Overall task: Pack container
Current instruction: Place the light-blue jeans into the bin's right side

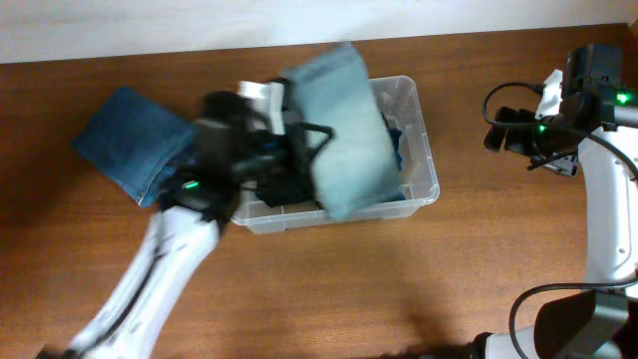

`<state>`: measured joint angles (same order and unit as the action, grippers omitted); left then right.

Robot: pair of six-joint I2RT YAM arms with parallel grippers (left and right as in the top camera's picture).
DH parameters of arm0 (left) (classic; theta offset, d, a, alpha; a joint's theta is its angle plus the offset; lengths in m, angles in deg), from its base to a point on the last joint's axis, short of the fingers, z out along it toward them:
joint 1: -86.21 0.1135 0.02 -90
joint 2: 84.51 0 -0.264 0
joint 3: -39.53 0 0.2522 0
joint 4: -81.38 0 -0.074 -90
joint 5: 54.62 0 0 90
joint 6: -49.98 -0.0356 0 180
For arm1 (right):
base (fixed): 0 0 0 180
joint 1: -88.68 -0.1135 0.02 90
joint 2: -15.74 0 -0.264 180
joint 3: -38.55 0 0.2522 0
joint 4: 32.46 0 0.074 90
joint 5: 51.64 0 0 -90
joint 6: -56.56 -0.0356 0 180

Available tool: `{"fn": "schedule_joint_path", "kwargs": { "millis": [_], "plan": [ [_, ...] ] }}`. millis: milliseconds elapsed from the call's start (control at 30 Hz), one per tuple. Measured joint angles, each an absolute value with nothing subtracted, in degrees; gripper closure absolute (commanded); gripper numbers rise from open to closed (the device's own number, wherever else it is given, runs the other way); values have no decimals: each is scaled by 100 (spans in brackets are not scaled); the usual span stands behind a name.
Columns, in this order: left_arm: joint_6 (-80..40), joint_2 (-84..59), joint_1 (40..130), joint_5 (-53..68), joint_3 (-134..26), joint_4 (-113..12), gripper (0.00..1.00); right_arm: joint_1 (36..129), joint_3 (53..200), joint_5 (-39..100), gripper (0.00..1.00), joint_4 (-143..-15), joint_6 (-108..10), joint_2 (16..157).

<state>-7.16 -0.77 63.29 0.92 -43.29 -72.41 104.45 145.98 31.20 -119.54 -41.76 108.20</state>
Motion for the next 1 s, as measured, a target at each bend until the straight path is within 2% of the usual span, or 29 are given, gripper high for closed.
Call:
{"fn": "schedule_joint_path", "kwargs": {
  "millis": [167,233,267,400,500,533,567,800,1000],
  "plan": [
    [-666,1184,5779,333,-4329,-8030,99,10445,14593,3123,2,-11950,-4178,10820],
    [-644,1621,5676,383,-4329,-8299,90,10445,14593,3120,2,-11952,-4176,10820],
    [-633,1868,5634,394,-4329,-8417,75,10445,14593,3123,2,-11946,-4176,10820],
    [-651,2345,5656,390,-4342,-8454,42,10445,14593,3120,2,-11950,-4176,10820],
    [-753,2365,5785,263,-4364,-8100,23,10445,14593,3120,2,-11952,-4176,10820],
    [-825,2319,5884,228,-4388,-7942,6,10445,14593,3120,2,-11950,-4178,10820],
    [-937,2218,6039,191,-4390,-7803,1,10445,14593,3120,2,-11952,-4174,10820],
    [-1586,625,7816,449,-4476,-7215,1,10445,14593,3123,2,-11948,-4174,10820],
    [-1864,-518,9304,1622,-4703,-6100,1,10445,14593,3123,2,-11950,-4174,10820]
  ]
}}
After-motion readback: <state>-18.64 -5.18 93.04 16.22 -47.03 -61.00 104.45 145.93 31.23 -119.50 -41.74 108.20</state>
